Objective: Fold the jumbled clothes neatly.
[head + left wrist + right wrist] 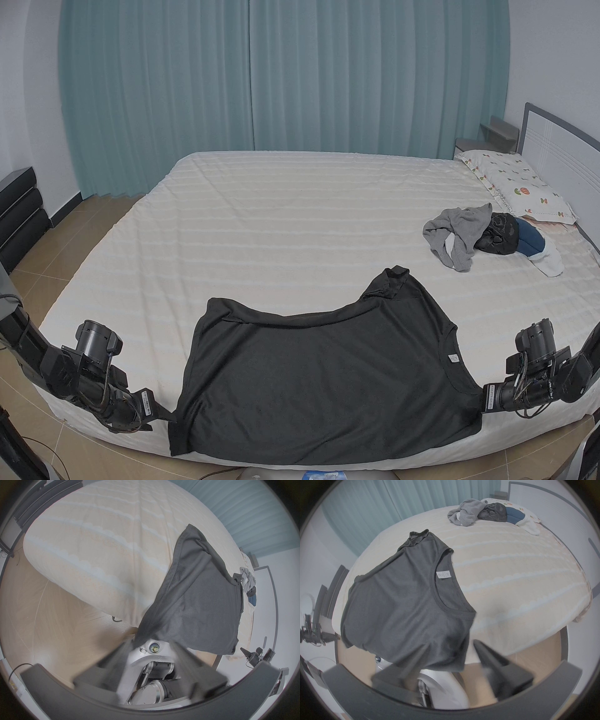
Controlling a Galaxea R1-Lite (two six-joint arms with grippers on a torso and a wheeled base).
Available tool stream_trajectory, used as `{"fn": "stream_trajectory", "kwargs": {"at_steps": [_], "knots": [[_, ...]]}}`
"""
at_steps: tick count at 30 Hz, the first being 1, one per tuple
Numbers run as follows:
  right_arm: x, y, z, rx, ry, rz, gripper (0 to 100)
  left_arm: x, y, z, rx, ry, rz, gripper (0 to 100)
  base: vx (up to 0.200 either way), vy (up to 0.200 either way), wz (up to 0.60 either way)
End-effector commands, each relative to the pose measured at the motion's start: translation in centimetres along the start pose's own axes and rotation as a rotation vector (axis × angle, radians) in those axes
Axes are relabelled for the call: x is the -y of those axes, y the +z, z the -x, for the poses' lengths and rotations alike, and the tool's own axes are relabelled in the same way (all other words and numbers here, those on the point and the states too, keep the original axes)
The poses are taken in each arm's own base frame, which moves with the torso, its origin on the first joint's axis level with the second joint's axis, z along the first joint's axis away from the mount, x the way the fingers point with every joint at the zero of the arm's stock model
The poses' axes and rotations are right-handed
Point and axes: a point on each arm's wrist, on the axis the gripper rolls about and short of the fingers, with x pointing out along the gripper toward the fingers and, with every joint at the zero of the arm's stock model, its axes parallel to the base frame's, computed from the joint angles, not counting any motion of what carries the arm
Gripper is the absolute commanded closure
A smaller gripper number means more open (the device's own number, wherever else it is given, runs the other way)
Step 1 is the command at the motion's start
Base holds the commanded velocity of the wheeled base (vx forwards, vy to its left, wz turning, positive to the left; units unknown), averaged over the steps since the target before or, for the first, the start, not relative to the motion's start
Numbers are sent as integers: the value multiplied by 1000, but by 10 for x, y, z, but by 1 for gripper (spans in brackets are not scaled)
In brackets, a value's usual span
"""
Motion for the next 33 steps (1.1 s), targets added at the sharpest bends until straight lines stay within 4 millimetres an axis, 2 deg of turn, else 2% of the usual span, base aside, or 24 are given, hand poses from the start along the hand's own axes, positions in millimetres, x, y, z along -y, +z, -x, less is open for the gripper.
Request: {"fn": "stream_trajectory", "kwargs": {"at_steps": [1, 3, 5, 10, 16, 18, 23, 33], "knots": [[-11, 11, -10, 21, 30, -41, 0, 3, 5, 1, 18, -11, -2, 0, 0, 0, 0], [-14, 15, -10, 37, 43, -69, 0, 4, 8, 2, 30, -16, 5, 0, 0, 0, 0], [-30, 20, -9, 65, 93, -139, 0, 12, 21, 5, 75, -43, 33, 0, 0, 0, 0], [-44, 26, -11, 112, 153, -185, 0, 27, 42, 12, 147, -94, 56, 0, 0, 0, 0], [-48, 41, -12, 217, 212, -269, 0, 38, 62, 15, 188, -141, 132, 0, 0, 0, 0], [-50, 47, -17, 248, 225, -326, 0, 43, 74, 12, 190, -157, 156, 0, 100, 0, 0], [-50, 44, -29, 254, 236, -347, 0, 50, 88, 9, 212, -174, 148, 0, 200, 0, 0], [-51, 39, -31, 242, 240, -340, 0, 61, 122, -14, 240, -179, 139, 0, 0, 0, 0]]}}
